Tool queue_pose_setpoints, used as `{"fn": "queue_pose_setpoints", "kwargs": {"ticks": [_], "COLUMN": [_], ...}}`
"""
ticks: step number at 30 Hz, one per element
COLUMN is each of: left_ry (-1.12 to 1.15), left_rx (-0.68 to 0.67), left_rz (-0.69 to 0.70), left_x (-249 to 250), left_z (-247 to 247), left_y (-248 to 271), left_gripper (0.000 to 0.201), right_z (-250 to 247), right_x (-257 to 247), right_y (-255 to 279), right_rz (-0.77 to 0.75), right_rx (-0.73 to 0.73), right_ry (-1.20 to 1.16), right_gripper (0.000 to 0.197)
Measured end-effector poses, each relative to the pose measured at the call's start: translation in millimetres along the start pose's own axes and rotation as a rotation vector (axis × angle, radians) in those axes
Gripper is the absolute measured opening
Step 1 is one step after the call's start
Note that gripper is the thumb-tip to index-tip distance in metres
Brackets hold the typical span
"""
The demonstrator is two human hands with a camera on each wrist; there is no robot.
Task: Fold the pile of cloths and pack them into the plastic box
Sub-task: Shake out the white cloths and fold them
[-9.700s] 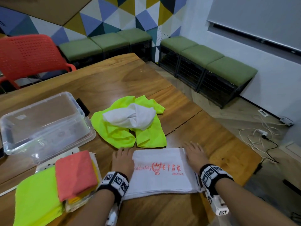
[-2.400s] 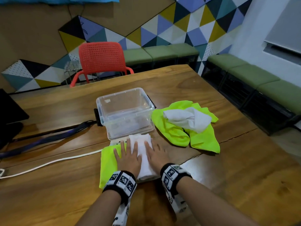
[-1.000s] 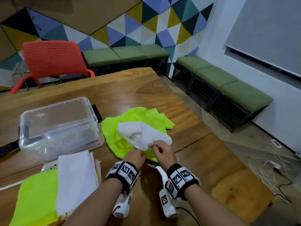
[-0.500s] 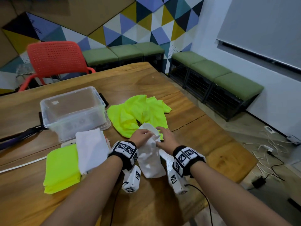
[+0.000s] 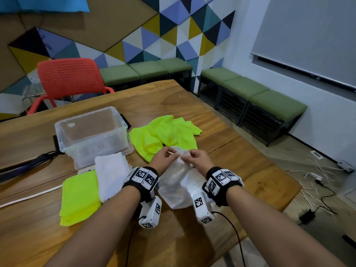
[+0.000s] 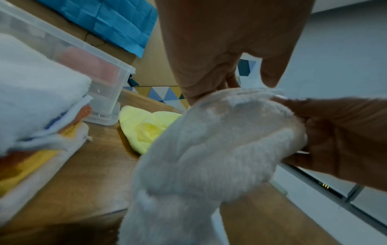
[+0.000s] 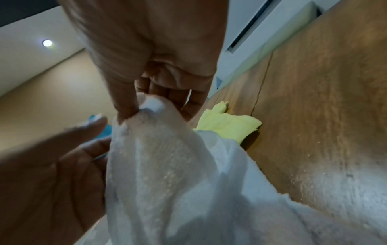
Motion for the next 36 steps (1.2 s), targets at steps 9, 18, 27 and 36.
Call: {"fn": "queue_pose_setpoints", "kwargs": {"ticks": [9, 18, 27, 36], "left_ry": [-0.105, -0.092, -0.273, 0.025], "left_rx": [0.368, 0.530, 0.289, -0.193], "left_rz": [-0.192, -0.432, -0.320, 0.084], "left_x": [-27, -67, -60, 7], "left_z": [-44, -87, -59, 22], "left_y": [3, 4, -28, -15], "left_gripper": [0.032, 0.035, 0.029, 0.036], "right_z": [12, -27, -73, -7], "right_x": [19, 11, 21, 18], "right_y": [2, 12, 13, 4], "right_rz": [0.091, 0.191, 0.105, 0.159], "right_rx": [-0.182, -0.294, 0.023, -0.136], "right_ry": [0.112, 0.211, 0.143, -0.032], "right_gripper": [0.027, 0.030, 0.029, 0.026]}}
Point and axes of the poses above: each hand's wrist, its own y-axis away from the middle knuckle, its own z-axis out of the palm, x = y × z, the point moved 6 cm from there along -y, towards the middle knuckle, and after that the axes turned 9 degrees about -y, right-handed, at the moved point
